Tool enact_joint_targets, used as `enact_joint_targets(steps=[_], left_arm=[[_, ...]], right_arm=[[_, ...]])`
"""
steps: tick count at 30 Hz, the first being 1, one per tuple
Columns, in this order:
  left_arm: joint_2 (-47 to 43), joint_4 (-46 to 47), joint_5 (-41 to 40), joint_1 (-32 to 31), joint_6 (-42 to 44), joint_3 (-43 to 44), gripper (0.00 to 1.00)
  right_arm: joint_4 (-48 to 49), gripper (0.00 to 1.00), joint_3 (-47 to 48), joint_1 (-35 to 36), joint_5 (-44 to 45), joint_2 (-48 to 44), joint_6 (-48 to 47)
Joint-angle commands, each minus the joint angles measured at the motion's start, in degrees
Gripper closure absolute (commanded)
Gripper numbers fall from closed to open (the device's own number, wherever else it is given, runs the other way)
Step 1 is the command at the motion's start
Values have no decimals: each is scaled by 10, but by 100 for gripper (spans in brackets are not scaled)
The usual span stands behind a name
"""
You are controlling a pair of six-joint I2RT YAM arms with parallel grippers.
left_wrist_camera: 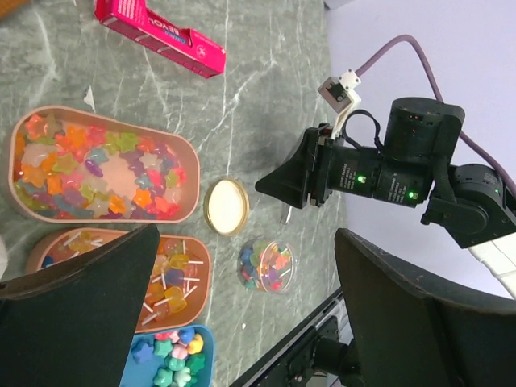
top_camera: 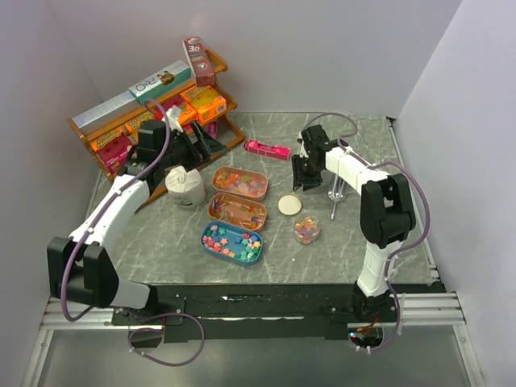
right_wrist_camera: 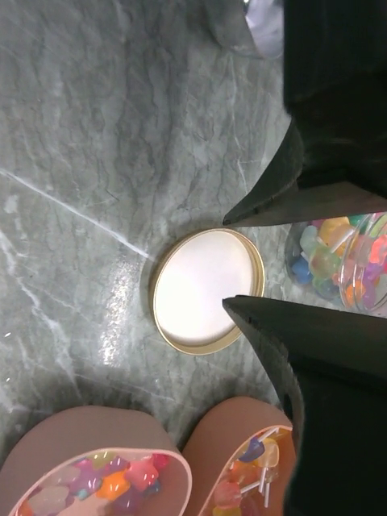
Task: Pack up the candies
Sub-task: Pick up the bottle lid at the center of the board.
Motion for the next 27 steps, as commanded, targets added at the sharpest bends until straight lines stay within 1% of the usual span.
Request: enact_joint_targets(steps=[1, 6, 10, 13, 15, 17, 19, 27], left_arm=[[37, -18, -12, -33, 23, 48, 4], [70, -20, -27, -72, 16, 73, 4], [101, -38, -35, -90, 21, 101, 3], [117, -42, -34, -103, 17, 113, 2], [126, -46, -37, -115, 15, 117, 1], [132, -62, -43, -123, 15, 128, 1], [138, -71, -50, -134, 14, 136, 1], [159, -72, -45, -172, 39, 141, 3]], right_arm=[[-6, 56, 6, 0, -1, 22, 11], [-26, 59, 11, 0, 12, 51, 20], [-33, 60, 12, 0, 11, 67, 27], [-40, 66, 14, 0, 7, 79, 30], [-42, 84, 13, 0, 8, 87, 35], [-50, 100, 16, 0, 11, 87, 53], [-55, 100, 13, 0, 5, 75, 63], [-42, 100, -24, 0, -4, -79, 65]])
